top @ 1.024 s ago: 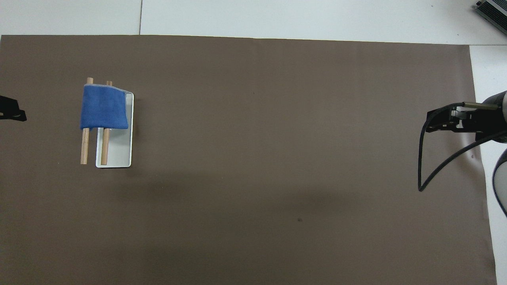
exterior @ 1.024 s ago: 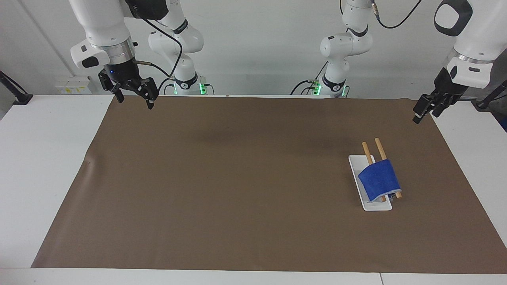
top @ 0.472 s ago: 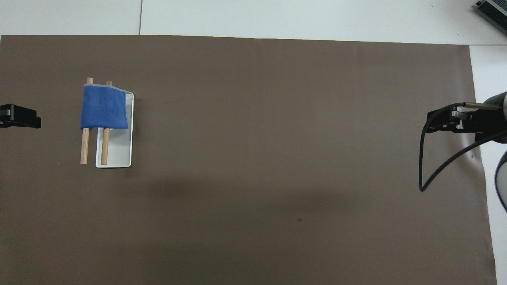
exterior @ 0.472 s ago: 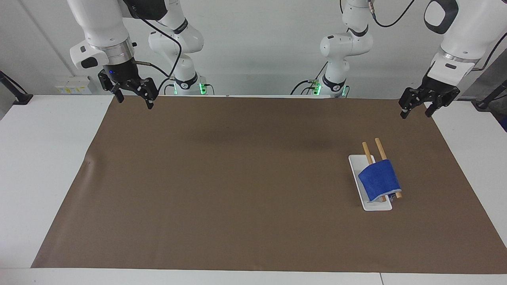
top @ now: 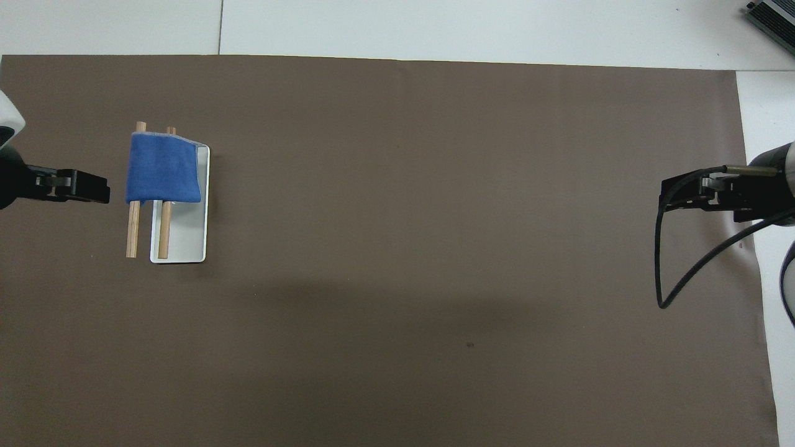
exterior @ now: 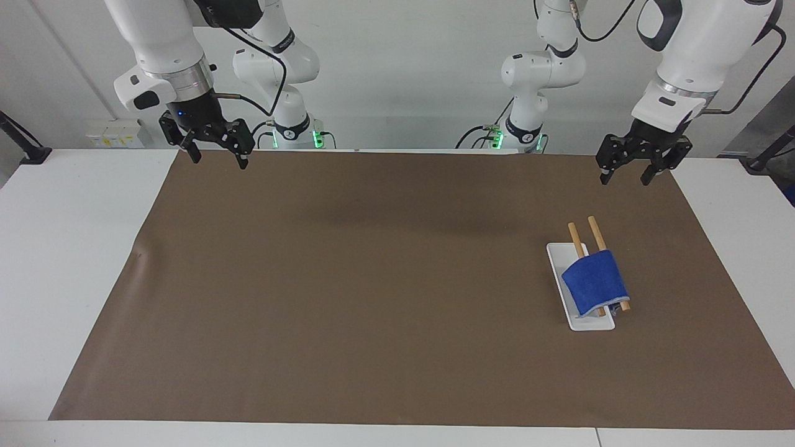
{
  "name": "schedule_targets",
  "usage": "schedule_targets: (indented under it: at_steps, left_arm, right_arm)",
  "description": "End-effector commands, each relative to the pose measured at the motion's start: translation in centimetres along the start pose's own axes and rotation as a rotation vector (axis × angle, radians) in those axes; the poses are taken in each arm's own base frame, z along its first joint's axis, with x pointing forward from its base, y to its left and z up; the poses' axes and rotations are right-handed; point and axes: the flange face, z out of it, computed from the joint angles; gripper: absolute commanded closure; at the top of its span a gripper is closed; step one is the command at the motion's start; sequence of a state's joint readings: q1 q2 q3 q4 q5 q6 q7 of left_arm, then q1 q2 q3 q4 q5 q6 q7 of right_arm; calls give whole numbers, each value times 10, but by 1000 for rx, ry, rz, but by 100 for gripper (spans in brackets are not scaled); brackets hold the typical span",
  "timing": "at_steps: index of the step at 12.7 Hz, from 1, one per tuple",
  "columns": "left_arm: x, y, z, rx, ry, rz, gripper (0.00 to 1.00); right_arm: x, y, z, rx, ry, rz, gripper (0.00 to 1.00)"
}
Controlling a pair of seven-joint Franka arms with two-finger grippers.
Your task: Right arm passes towel to left arm to hang
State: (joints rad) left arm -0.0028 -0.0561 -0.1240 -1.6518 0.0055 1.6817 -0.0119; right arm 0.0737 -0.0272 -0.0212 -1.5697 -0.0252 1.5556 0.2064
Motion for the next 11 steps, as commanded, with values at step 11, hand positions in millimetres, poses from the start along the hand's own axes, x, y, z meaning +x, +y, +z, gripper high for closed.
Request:
schedule_targets:
  at_steps: [11]
  left_arm:
    - [-2, -25, -6, -8, 11, -96, 15]
  right_arm:
    - [-4, 14, -1, 14, -12, 8, 0]
